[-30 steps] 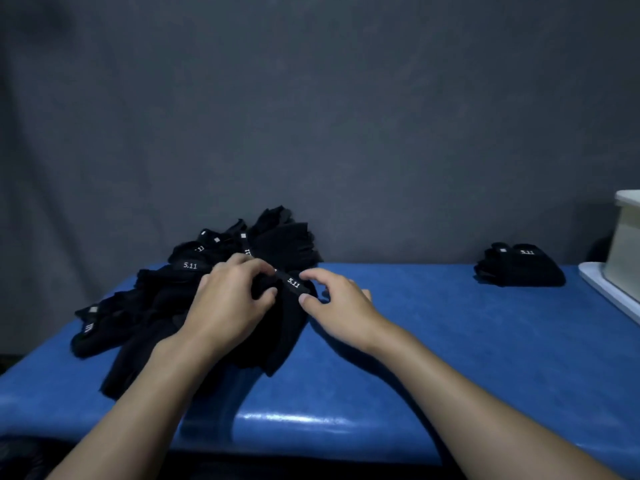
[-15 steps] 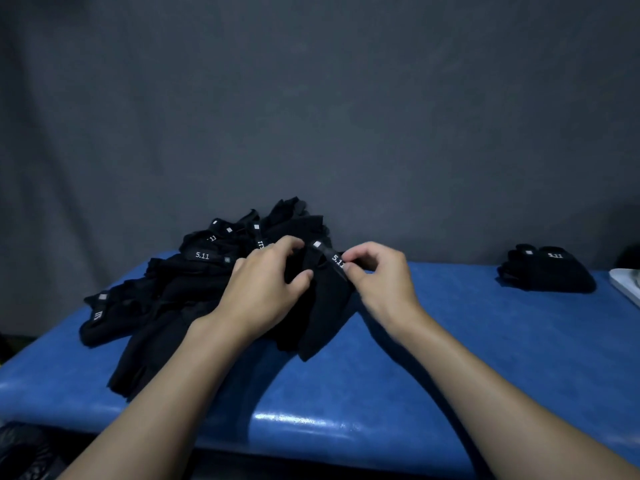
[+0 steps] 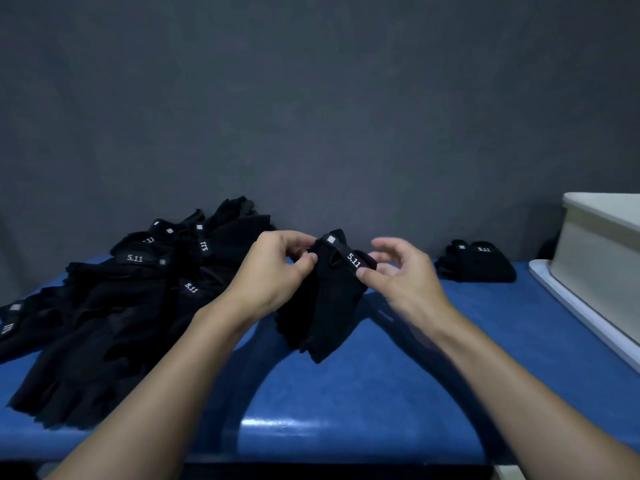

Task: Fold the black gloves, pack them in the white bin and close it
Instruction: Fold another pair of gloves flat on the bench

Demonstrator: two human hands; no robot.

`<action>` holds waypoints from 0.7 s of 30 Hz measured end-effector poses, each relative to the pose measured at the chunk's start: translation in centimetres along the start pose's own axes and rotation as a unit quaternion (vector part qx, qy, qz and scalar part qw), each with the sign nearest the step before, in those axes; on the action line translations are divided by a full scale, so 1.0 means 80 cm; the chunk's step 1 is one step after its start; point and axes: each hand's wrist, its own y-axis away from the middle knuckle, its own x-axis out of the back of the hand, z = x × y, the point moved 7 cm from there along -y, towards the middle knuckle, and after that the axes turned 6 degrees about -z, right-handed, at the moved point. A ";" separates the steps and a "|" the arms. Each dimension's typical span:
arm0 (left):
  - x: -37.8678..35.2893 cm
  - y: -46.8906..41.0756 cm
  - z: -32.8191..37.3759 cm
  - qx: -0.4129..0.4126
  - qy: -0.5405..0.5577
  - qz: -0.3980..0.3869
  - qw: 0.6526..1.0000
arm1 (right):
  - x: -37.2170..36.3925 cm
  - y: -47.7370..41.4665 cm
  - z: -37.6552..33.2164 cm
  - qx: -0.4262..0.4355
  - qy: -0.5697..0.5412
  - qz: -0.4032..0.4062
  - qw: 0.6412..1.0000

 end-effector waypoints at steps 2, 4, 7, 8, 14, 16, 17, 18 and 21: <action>-0.012 -0.003 0.004 -0.005 -0.003 -0.010 1.000 | 0.011 0.003 -0.003 -0.002 0.025 -0.002 1.000; -0.020 -0.004 0.012 -0.015 -0.033 -0.020 0.999 | 0.019 0.007 -0.013 0.015 0.023 -0.007 1.000; -0.025 -0.008 0.026 -0.059 -0.028 -0.014 0.998 | 0.029 0.013 -0.030 0.055 0.026 -0.025 0.998; -0.025 -0.009 0.029 -0.072 -0.018 -0.008 0.997 | 0.030 0.016 -0.035 0.066 0.027 -0.034 0.997; -0.032 -0.010 0.046 -0.073 0.072 -0.026 0.994 | 0.042 0.018 -0.043 0.084 0.045 -0.034 0.995; -0.032 -0.008 0.051 -0.077 0.104 -0.021 0.991 | 0.045 0.017 -0.043 0.087 0.049 -0.019 0.995; -0.032 -0.007 0.053 -0.080 0.119 -0.018 0.989 | 0.048 0.017 -0.044 0.086 0.047 -0.007 0.995; -0.031 -0.006 0.054 -0.082 0.128 -0.015 0.988 | 0.050 0.017 -0.044 0.085 0.049 0.005 0.995; -0.028 -0.007 0.056 -0.082 0.142 -0.011 0.986 | 0.052 0.015 -0.046 0.083 0.064 0.007 0.995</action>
